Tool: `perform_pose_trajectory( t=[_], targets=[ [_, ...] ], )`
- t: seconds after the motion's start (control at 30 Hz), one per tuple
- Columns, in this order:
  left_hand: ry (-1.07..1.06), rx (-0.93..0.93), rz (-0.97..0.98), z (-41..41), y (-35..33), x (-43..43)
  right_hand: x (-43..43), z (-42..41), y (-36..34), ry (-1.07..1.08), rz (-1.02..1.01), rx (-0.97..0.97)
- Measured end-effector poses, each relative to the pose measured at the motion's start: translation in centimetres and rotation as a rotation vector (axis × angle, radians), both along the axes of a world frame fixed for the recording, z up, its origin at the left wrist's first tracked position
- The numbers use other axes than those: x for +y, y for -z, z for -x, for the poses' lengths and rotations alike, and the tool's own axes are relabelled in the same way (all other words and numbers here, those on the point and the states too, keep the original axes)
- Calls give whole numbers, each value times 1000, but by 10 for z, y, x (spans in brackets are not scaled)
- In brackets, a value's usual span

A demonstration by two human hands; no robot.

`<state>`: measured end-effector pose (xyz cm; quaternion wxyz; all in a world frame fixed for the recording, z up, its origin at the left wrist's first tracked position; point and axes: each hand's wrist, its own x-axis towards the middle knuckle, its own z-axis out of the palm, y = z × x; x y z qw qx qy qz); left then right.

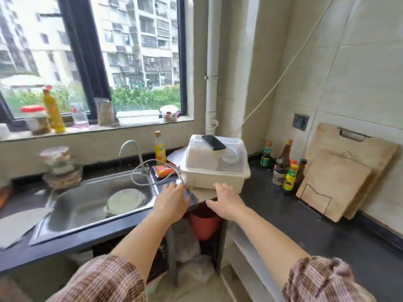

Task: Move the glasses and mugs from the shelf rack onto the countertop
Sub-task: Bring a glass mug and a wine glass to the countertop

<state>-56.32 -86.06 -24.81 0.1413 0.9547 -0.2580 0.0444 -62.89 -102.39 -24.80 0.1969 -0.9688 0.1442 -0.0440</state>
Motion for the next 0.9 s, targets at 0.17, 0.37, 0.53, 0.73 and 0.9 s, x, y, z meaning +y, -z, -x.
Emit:
perform_pose_trajectory(
  t=[0.17,0.37,0.53,0.73,0.9],
  targets=[
    [-223,-25,35,-37,-25,124,120,-71,-24,-235,63,-25],
    [-440,-79,32,-90,-44,253,252,-163,-46,-456,165,-105],
    [-582,-91,6,-155,-47,357,359,-247,-53,-586,185,-152],
    [-699,-109,-15,-243,-76,474,474,-353,-74,-698,208,-181],
    [-802,-142,76,-294,-108,560,555,-423,-110,-771,273,-223]
  ],
)
